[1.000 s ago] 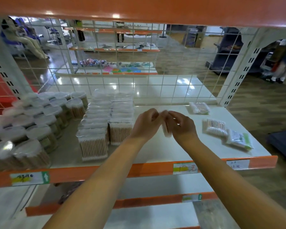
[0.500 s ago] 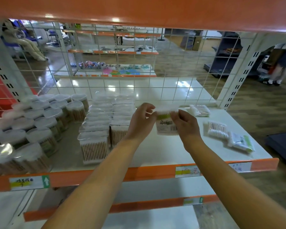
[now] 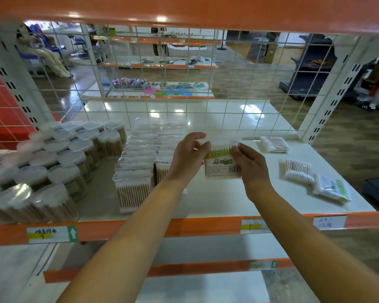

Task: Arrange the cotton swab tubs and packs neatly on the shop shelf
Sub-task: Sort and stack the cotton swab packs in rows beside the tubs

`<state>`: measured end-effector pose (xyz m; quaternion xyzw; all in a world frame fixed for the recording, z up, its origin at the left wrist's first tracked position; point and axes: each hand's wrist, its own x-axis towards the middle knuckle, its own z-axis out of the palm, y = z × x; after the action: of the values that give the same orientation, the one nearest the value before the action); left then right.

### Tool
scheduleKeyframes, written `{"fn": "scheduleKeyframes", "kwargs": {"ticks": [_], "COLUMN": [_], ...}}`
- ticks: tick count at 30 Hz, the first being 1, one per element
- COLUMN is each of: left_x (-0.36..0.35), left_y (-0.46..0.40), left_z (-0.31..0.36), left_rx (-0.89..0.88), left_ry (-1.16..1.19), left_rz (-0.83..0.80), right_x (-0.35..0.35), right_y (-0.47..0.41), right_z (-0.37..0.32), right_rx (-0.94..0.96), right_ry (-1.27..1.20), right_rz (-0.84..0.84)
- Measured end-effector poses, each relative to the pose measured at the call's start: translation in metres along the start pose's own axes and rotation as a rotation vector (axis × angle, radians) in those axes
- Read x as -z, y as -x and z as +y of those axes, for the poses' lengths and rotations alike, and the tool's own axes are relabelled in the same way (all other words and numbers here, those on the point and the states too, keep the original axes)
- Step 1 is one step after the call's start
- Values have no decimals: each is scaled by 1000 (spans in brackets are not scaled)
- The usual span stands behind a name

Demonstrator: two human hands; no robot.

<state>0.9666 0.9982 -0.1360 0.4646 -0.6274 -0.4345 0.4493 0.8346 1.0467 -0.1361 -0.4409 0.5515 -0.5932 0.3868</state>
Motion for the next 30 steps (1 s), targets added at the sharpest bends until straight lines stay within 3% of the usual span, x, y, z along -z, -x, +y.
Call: {"fn": "scheduleKeyframes", "kwargs": {"ticks": [4, 8, 13, 18, 24, 30], "left_x": [7, 12, 13, 11, 5, 1], "left_y": [4, 9, 12, 16, 18, 25], "left_z": [1, 0, 0, 1, 4, 10], "left_rx": [-21, -39, -65, -107, -66, -97], "left_ry": [-39, -77, -119, -259, -242, -176], "left_rz": [28, 64, 162, 207, 171, 89], "right_x": [-5, -7, -16, -25, -26, -19], "right_y": [-1, 1, 11, 21, 30, 27], "right_z": [8, 12, 12, 7, 2, 5], "right_rx": [53, 265, 458, 321, 368, 380], "right_ry": [77, 335, 593, 640, 642, 617], "right_rz": [61, 246, 54, -35, -96, -41]}}
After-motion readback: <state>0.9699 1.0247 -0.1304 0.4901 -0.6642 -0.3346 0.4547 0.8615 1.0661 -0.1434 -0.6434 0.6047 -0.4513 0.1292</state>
